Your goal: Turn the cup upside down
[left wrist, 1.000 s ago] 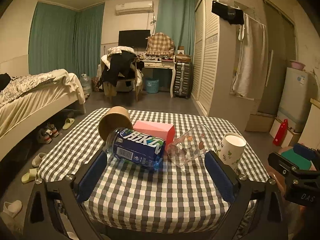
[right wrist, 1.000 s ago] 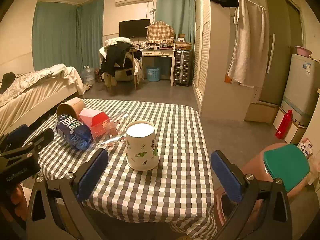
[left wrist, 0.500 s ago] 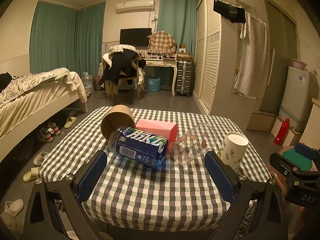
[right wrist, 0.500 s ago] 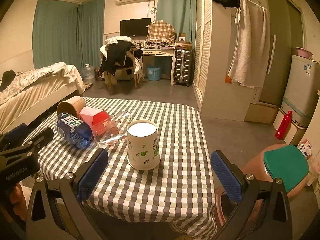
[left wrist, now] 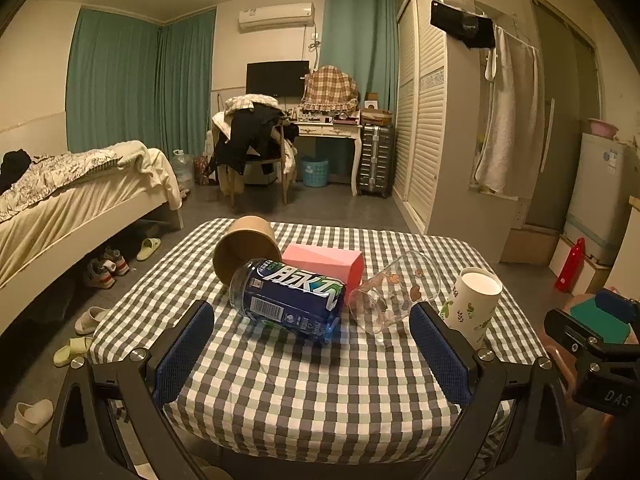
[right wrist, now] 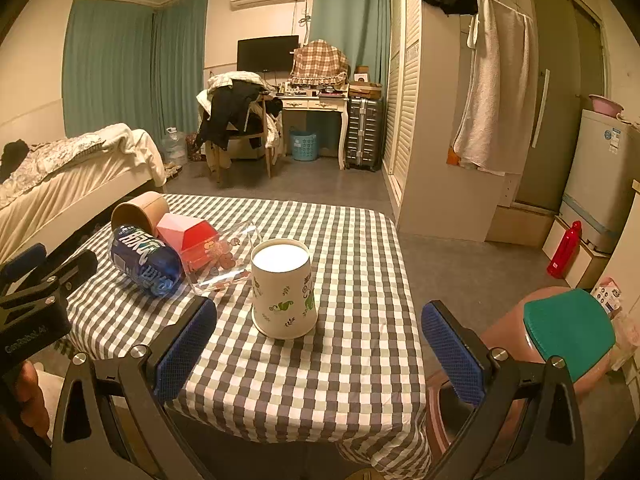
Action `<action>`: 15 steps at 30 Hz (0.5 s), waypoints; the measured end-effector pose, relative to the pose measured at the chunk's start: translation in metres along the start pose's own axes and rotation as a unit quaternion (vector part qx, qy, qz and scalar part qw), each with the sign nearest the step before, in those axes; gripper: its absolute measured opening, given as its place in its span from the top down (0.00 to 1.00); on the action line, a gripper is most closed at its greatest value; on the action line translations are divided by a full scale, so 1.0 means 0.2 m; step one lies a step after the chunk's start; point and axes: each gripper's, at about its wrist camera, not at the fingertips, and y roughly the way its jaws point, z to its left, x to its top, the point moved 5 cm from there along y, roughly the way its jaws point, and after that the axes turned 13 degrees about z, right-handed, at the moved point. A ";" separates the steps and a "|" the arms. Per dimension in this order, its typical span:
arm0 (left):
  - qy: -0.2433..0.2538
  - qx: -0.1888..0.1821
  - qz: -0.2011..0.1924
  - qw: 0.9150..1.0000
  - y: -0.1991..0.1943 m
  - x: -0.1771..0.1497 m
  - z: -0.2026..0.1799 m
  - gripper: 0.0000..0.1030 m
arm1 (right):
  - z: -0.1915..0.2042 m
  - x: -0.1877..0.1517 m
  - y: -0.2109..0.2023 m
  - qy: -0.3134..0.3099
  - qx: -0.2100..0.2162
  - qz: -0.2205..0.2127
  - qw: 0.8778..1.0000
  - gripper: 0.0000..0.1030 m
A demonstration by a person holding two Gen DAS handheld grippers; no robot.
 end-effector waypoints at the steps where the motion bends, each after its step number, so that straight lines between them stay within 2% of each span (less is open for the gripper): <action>1: 0.001 0.000 0.000 1.000 0.00 0.00 0.00 0.02 | 0.00 0.00 0.00 0.000 0.000 0.000 1.000 0.00; 15: 0.003 0.000 0.002 1.000 -0.01 0.01 -0.02 0.02 | 0.00 0.00 -0.01 0.001 0.000 0.001 1.000 0.00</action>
